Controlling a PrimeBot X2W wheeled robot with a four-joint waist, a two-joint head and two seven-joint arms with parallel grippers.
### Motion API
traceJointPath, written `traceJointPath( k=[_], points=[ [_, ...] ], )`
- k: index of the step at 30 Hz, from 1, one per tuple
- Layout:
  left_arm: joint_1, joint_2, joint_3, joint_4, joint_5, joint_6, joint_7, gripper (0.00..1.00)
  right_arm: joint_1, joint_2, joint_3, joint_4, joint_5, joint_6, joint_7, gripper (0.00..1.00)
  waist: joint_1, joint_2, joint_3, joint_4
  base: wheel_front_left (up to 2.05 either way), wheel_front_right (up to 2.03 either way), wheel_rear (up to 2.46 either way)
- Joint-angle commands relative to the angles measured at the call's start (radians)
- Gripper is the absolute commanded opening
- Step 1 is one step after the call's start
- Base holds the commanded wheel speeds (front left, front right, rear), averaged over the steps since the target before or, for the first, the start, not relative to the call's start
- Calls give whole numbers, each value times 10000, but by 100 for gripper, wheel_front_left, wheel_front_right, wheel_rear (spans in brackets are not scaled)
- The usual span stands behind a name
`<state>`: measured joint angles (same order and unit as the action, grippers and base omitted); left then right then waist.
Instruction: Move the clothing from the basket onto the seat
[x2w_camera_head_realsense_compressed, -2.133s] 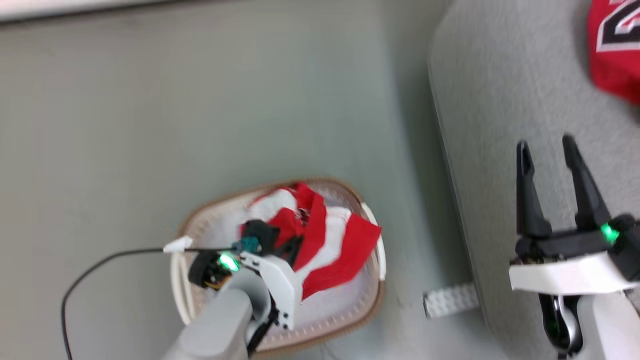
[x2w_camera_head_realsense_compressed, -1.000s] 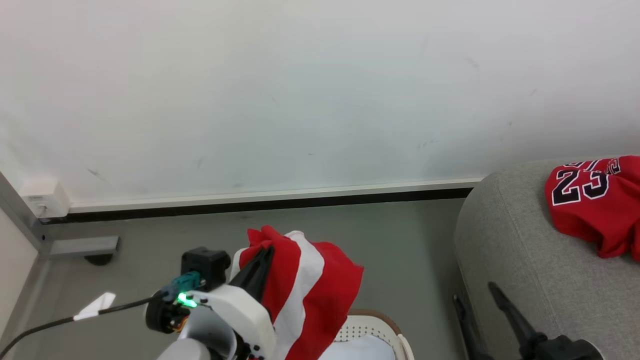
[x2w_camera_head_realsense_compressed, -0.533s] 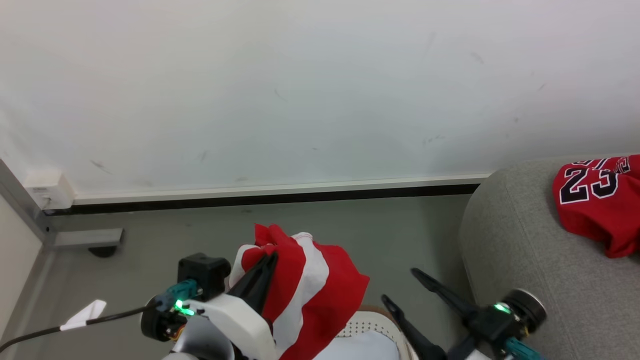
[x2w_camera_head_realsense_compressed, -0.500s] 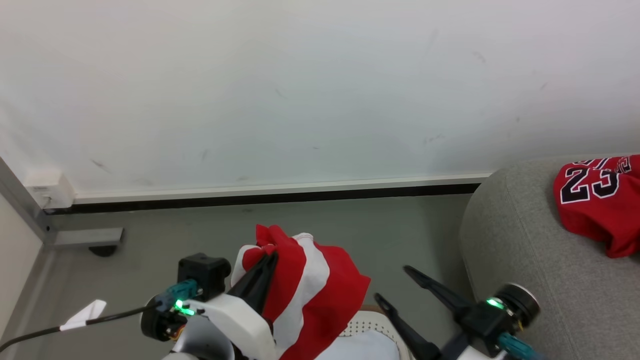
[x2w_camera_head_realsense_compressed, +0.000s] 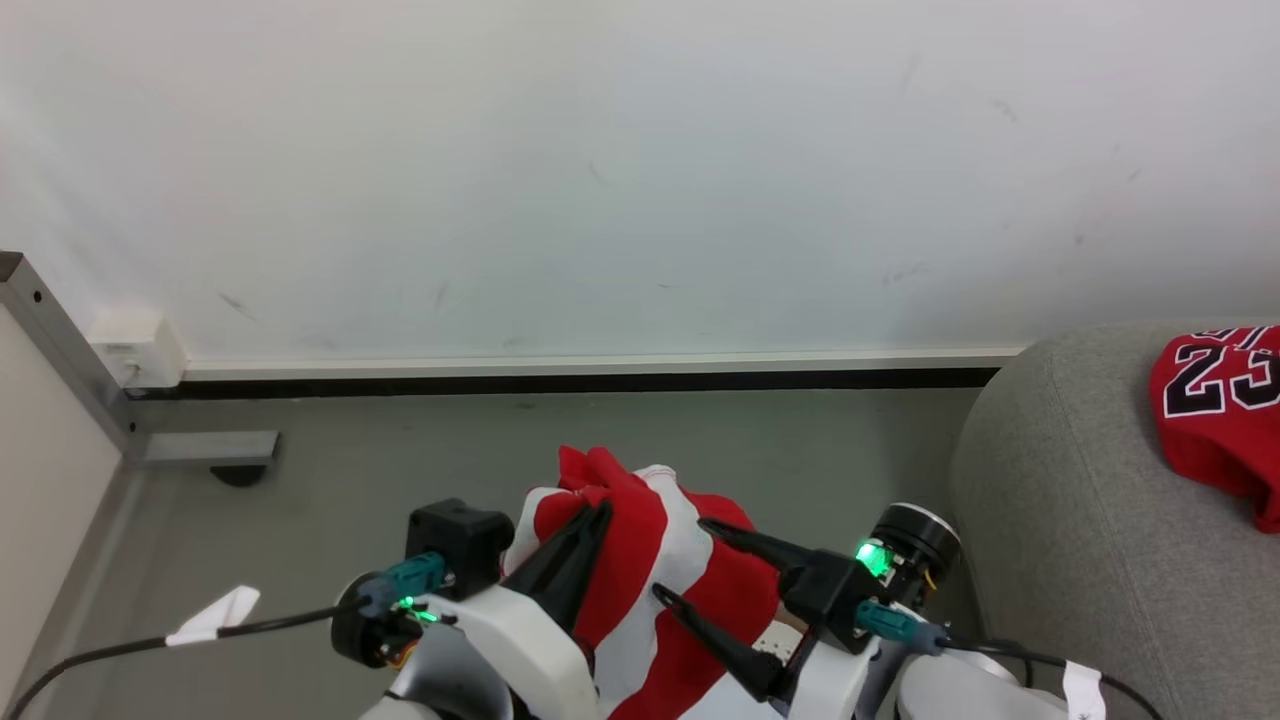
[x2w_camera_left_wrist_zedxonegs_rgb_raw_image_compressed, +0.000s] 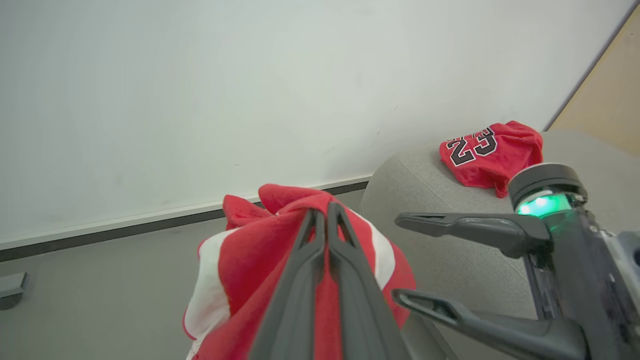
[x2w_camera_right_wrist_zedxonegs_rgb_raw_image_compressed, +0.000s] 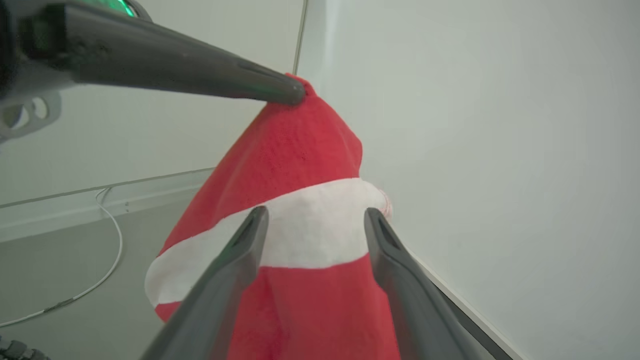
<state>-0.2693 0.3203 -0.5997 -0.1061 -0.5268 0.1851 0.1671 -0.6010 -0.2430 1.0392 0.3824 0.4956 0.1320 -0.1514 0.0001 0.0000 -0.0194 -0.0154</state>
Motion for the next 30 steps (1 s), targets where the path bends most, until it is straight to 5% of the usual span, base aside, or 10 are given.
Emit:
traceJointPath(
  k=[1,5,6,7,15,16,17,18,30],
  points=[
    [-148,-67,-66,-90,-1,-41,45,0,-305,210,236,396,156,-26,-134,100,-1,0,12,38,0,0,0],
    [-206,-118,-142,-146,-70,-76,88,0,-751,873,789,1439,567,-24,-305,100,-1,0,36,86,0,0,0],
    [-223,-123,-157,-148,-77,-87,100,0,-831,1022,926,1698,697,-26,-334,74,-1,0,42,100,0,0,0],
    [-240,-135,-181,-148,-82,-87,112,0,-908,1129,1101,1869,896,-24,-391,0,-1,0,48,121,0,0,0],
    [-322,-127,-120,-24,-21,-4,-21,0,-1367,1462,1652,2552,1873,-26,-919,0,-1,0,83,256,0,0,0],
    [-331,-118,-115,0,17,27,-56,13,-1420,1446,1672,2599,1976,-26,-984,0,-1,0,91,261,0,0,0],
    [-322,-115,-102,25,34,56,-104,46,-1469,1419,1651,2644,2081,-26,-1010,0,-1,0,97,261,0,0,0],
    [-306,-101,-77,50,66,96,-145,100,-1516,1391,1627,2682,2153,-26,-1055,0,-1,0,100,255,0,0,0],
    [-99,52,-97,231,213,220,-332,100,-1603,1032,1222,2402,2235,-26,-1134,0,-1,0,77,127,0,0,0]
  ],
)
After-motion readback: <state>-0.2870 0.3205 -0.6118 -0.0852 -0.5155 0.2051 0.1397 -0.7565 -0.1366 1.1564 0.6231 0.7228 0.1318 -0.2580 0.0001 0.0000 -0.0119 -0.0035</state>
